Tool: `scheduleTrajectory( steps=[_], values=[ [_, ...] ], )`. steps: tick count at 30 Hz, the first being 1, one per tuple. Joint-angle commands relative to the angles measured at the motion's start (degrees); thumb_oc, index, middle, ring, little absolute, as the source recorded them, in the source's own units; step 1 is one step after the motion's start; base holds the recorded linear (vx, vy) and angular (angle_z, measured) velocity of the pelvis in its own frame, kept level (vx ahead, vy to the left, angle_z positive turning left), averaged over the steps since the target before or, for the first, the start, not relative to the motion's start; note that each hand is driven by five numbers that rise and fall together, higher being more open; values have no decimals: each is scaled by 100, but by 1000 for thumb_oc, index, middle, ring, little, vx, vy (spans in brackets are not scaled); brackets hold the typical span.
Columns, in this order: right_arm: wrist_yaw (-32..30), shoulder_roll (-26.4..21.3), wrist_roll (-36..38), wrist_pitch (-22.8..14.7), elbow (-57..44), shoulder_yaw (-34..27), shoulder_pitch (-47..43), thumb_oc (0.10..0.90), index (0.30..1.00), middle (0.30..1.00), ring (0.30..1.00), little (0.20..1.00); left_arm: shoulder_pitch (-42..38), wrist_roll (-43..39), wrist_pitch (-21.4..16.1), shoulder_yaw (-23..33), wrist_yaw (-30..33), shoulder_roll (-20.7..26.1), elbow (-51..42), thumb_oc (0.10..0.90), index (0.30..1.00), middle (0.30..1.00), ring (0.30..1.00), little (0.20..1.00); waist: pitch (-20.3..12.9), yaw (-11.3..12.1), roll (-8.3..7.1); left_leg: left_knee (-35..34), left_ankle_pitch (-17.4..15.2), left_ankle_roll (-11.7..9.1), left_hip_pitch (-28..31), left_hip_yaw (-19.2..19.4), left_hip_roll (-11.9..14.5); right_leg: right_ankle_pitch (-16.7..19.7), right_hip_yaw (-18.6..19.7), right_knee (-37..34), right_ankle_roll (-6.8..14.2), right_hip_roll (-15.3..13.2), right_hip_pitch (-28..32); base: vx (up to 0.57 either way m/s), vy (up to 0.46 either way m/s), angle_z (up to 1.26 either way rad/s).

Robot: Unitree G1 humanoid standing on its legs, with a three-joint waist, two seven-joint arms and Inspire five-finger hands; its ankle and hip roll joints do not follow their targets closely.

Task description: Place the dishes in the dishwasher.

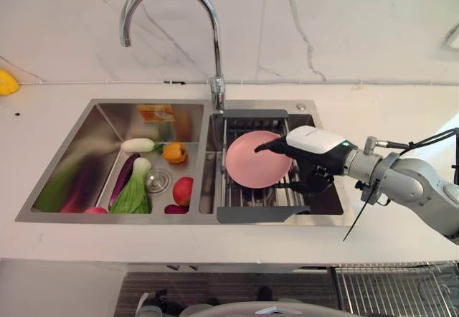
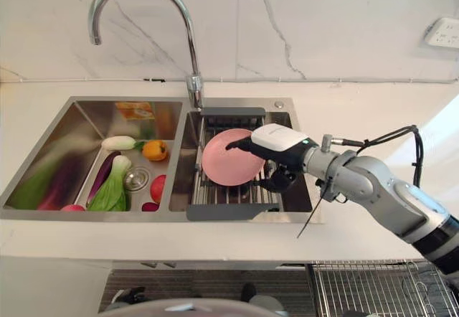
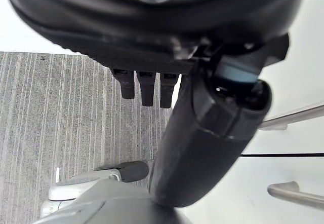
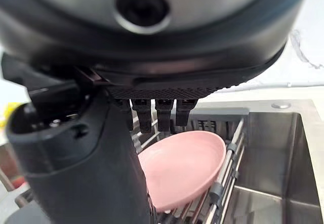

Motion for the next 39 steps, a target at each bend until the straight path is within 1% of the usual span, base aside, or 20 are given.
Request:
scheduleTrajectory(
  steps=[1, 7, 10, 11, 13, 14, 17, 18, 20, 21, 23, 25, 26, 28, 29, 35, 36, 37, 38, 39],
  values=[
    [-166, -143, -92, -142, -76, 18, -732, 800, 900, 900, 900, 900, -221, 107, -94, -365, -19, 208, 426, 800, 900, 900, 900, 900, -160, 91, -221, 19, -18, -370, -258, 50, 293, -649, 14, 79, 579, -537, 215, 0, 2, 3],
    [-85, 22, -486, -153, 136, 76, -528, 800, 900, 900, 900, 900, -172, 110, -109, -353, -49, 196, 409, 800, 900, 900, 900, 900, -122, 139, -214, 19, -22, -373, -271, 0, 292, -667, -41, 79, 576, -555, 244, 0, 0, 0],
    [-141, 160, -709, -172, 289, 70, -446, 800, 900, 900, 900, 900, -157, 92, -117, -366, -47, 189, 391, 800, 900, 900, 900, 900, -106, 167, -207, 19, -22, -370, -273, -28, 280, -673, -71, 79, 582, -564, 267, 3, 3, 3],
    [-248, 302, -868, -181, 384, 20, -359, 800, 900, 900, 900, 900, -148, 74, -121, -361, -37, 173, 385, 800, 900, 900, 900, 900, -95, 185, -197, 19, -22, -368, -276, -48, 275, -678, -98, 79, 581, -567, 280, 0, 0, 0],
    [-302, 369, -930, -183, 418, -40, -302, 800, 900, 900, 900, 900, -151, 67, -121, -356, -22, 180, 381, 800, 900, 900, 900, 900, -89, 192, -195, 19, -20, -366, -278, -63, 273, -682, -112, 79, 580, -569, 285, -1, 4, 4],
    [-537, 632, -1120, -193, 498, -248, -131, 800, 900, 900, 900, 900, -158, 61, -121, -330, -3, 180, 386, 800, 900, 900, 900, 900, -71, 208, -176, 19, -15, -361, -288, -89, 262, -685, -133, 79, 579, -574, 292, -5, 2, 12],
    [-911, 1099, -1428, -152, 648, -664, 256, 800, 900, 900, 900, 900, -149, 48, -118, -283, 63, 192, 400, 800, 900, 900, 900, 900, -48, 260, -164, 19, -13, -348, -309, -142, 255, -689, -183, 79, 578, -588, 303, -6, -1, 12],
    [-911, 1100, -1429, -153, 647, -670, 262, 800, 900, 900, 900, 900, -148, 48, -118, -285, 63, 194, 400, 800, 900, 900, 900, 900, -49, 263, -165, 19, -13, -348, -309, -142, 255, -689, -183, 79, 578, -589, 303, -3, -4, 6],
    [-1200, 1446, -1921, -110, 831, -872, 509, 800, 900, 900, 900, 900, -120, 86, -102, -257, 106, 194, 416, 800, 900, 900, 900, 900, -43, 320, -174, 19, -10, -340, -326, -187, 247, -692, -228, 79, 574, -598, 318, -8, -8, 5],
    [-1201, 1448, -1922, -111, 831, -874, 511, 800, 900, 900, 900, 900, -120, 85, -102, -258, 106, 195, 415, 800, 900, 900, 900, 900, -44, 321, -175, 19, -10, -340, -326, -187, 246, -693, -228, 79, 574, -598, 318, -22, -3, 7],
    [-1473, 1740, -2291, -78, 956, -1037, 709, 800, 900, 900, 900, 900, -113, 118, -96, -245, 147, 181, 411, 800, 900, 900, 900, 900, -30, 367, -178, 19, 0, -335, -343, -247, 244, -698, -272, 79, 569, -603, 327, -26, 0, 17],
    [-1550, 1827, -2418, -72, 995, -1054, 751, 800, 900, 900, 900, 900, -122, 128, -93, -240, 162, 187, 411, 800, 900, 900, 900, 900, -25, 385, -183, 19, 2, -336, -352, -265, 244, -705, -279, 79, 569, -601, 327, -14, -1, 13],
    [-1713, 1955, -2634, -65, 1023, -1065, 838, 800, 900, 900, 900, 900, -138, 144, -86, -240, 185, 178, 406, 800, 900, 900, 900, 900, -18, 412, -182, 19, 9, -339, -365, -299, 235, -706, -306, 79, 564, -601, 328, -5, 0, 6],
    [-1729, 1974, -2699, -63, 1023, -1072, 837, 800, 900, 900, 900, 900, -139, 149, -83, -241, 190, 191, 408, 800, 900, 900, 900, 900, -18, 420, -190, 19, 12, -340, -372, -316, 229, -708, -318, 79, 562, -599, 328, -8, -1, 5],
    [-1858, 2085, -2865, -56, 1052, -1079, 922, 800, 900, 900, 900, 900, -150, 162, -78, -233, 219, 181, 415, 800, 900, 900, 900, 900, -18, 445, -196, 19, 16, -340, -386, -345, 223, -716, -341, 79, 557, -593, 334, 0, 0, 0],
    [-2247, 2257, -3261, -61, 1094, -1024, 937, 800, 900, 900, 900, 900, -164, 192, -88, -278, 296, 157, 414, 800, 900, 900, 900, 900, -7, 489, -189, 19, 30, -337, -418, -426, 200, -736, -401, 79, 548, -593, 356, -10, -1, 7],
    [-2279, 2290, -3304, -62, 1103, -1002, 932, 707, 761, 761, 761, 761, -168, 198, -86, -289, 304, 151, 418, 800, 900, 900, 900, 900, -10, 493, -181, 19, 27, -337, -419, -434, 198, -742, -407, 79, 548, -595, 358, -6, 4, 9],
    [-2283, 2293, -3308, -62, 1108, -998, 929, 595, 592, 592, 592, 592, -167, 199, -86, -288, 304, 151, 419, 800, 900, 900, 900, 900, -10, 491, -182, 19, 27, -337, -419, -434, 198, -742, -407, 79, 548, -595, 358, -6, 4, 5],
    [-2431, 2348, -3406, -42, 1156, -983, 939, 400, 300, 300, 300, 300, -167, 210, -94, -307, 327, 141, 418, 800, 900, 900, 900, 900, -14, 492, -170, 19, 26, -335, -422, -438, 193, -751, -411, 79, 546, -591, 362, -3, 3, 3],
    [-2444, 2352, -3413, -45, 1167, -977, 937, 400, 300, 300, 300, 300, -166, 209, -95, -307, 328, 142, 418, 800, 900, 900, 900, 900, -15, 491, -171, 19, 26, -335, -422, -438, 192, -752, -412, 79, 546, -591, 362, 0, 0, 0]
  ],
)
